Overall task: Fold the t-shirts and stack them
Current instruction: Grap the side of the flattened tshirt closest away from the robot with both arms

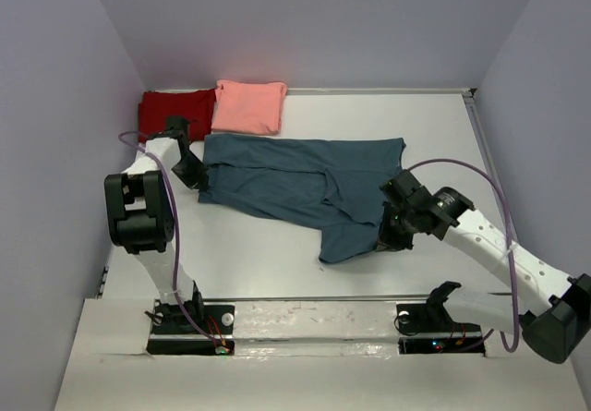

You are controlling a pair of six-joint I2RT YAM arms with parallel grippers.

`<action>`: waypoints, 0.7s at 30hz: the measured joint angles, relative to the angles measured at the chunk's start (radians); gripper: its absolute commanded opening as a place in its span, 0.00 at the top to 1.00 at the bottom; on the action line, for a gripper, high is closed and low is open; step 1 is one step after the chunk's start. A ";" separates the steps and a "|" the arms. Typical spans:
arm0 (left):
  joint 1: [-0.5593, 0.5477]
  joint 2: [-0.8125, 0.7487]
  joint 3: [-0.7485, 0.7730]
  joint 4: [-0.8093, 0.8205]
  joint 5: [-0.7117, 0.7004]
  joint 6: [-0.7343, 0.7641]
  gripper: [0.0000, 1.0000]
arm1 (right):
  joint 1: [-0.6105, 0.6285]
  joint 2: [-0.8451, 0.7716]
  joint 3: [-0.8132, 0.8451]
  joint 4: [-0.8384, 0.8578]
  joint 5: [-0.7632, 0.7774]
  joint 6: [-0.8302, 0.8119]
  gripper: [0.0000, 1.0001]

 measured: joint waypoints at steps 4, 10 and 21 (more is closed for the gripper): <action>0.000 -0.029 -0.002 -0.010 0.026 0.000 1.00 | -0.093 0.066 0.032 0.001 0.004 -0.105 1.00; 0.000 -0.086 -0.012 -0.034 0.050 0.000 1.00 | -0.284 0.200 0.123 0.012 -0.019 -0.282 1.00; 0.002 -0.109 -0.003 -0.067 0.043 0.008 1.00 | -0.451 0.394 0.296 0.068 -0.077 -0.483 1.00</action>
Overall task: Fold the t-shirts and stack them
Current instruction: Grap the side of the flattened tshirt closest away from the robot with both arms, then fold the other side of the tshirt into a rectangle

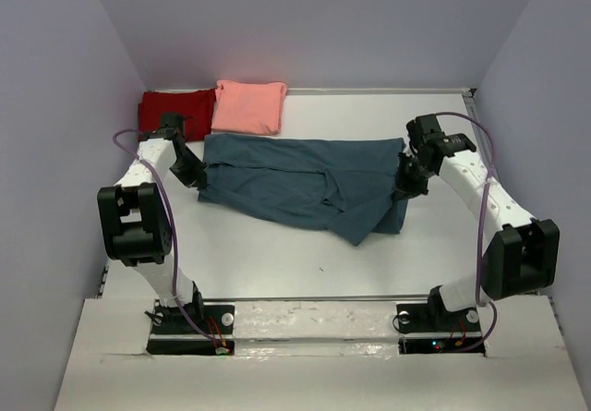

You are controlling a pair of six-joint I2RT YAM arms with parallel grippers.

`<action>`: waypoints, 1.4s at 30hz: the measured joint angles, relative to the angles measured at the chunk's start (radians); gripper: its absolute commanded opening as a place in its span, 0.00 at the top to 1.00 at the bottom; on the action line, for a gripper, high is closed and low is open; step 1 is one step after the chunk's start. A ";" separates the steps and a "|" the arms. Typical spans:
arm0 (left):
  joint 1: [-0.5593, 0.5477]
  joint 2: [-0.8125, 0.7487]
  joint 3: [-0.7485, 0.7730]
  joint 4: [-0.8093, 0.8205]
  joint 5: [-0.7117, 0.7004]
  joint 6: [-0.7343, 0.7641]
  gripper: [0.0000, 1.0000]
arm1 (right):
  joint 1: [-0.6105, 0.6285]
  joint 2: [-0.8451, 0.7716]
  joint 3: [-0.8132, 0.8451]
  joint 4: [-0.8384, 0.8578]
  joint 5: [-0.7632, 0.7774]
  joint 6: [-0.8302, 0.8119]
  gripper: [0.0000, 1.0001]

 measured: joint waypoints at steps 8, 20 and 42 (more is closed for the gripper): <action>0.002 0.000 0.000 0.000 0.000 0.000 1.00 | -0.063 0.099 0.099 0.012 -0.028 -0.077 1.00; 0.002 0.010 0.093 -0.018 -0.008 -0.002 1.00 | -0.122 0.209 0.201 0.023 -0.047 -0.105 1.00; 0.020 0.102 0.178 -0.028 -0.013 -0.001 1.00 | -0.204 0.349 0.379 0.023 -0.048 -0.116 1.00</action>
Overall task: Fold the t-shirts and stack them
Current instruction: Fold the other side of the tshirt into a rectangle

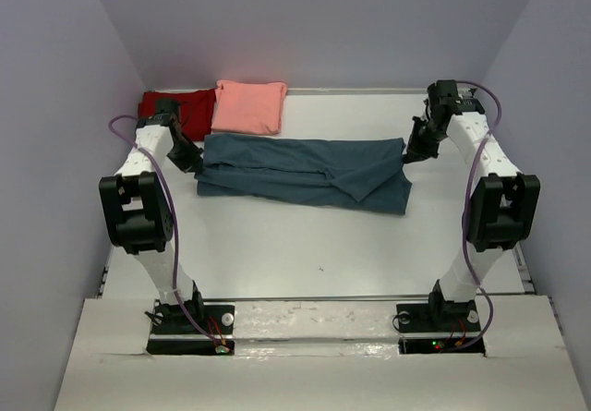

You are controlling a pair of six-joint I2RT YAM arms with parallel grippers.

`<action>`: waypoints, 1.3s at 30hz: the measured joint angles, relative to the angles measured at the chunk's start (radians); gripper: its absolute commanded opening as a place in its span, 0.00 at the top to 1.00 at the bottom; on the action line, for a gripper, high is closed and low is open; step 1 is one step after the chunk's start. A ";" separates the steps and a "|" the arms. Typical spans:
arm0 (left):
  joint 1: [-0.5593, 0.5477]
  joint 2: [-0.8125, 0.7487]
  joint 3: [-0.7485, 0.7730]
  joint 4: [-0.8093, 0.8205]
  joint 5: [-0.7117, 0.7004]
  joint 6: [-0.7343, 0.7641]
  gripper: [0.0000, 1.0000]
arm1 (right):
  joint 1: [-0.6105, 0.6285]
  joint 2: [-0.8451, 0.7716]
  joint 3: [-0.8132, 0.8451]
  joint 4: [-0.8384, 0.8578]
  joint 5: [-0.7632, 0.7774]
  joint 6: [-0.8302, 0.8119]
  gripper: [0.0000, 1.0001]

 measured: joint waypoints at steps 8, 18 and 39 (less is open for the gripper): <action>0.002 0.025 0.029 -0.003 0.000 0.001 1.00 | -0.014 0.063 0.072 0.000 0.002 -0.001 1.00; 0.002 0.079 0.073 -0.009 0.000 0.010 1.00 | -0.020 0.138 0.145 0.008 0.003 -0.001 1.00; 0.002 0.180 0.148 -0.008 0.006 0.022 1.00 | -0.028 0.204 0.156 0.045 0.013 -0.005 1.00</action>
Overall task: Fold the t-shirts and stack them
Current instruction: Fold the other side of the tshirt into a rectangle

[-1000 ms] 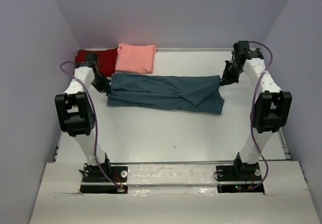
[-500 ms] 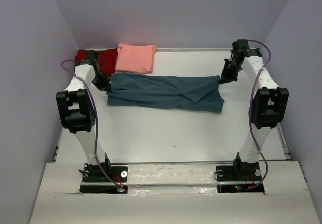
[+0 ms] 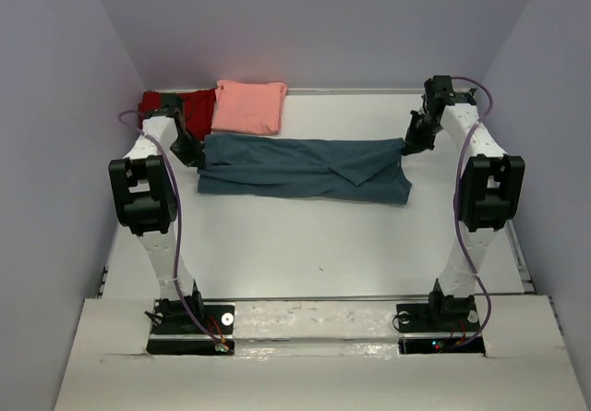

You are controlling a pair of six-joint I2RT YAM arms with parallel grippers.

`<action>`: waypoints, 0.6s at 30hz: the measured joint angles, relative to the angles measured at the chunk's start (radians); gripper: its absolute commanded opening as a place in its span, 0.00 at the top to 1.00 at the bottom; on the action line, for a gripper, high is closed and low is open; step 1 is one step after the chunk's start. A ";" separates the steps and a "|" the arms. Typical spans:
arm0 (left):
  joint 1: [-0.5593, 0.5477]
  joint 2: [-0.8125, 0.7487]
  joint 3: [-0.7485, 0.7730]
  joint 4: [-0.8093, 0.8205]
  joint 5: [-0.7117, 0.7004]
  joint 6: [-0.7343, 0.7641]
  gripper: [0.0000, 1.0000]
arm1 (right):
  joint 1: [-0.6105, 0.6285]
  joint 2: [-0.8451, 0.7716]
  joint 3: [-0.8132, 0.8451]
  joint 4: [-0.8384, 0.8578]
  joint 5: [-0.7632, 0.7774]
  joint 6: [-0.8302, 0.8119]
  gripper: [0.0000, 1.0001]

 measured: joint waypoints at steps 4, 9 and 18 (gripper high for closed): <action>0.000 0.040 0.040 0.001 0.006 0.002 1.00 | 0.000 0.012 0.000 0.009 0.005 0.000 1.00; 0.000 0.097 0.118 0.000 0.006 0.013 1.00 | 0.000 0.040 0.000 0.038 0.016 0.000 1.00; 0.000 0.169 0.187 0.003 0.005 0.031 1.00 | 0.000 0.115 0.003 0.070 0.028 0.002 1.00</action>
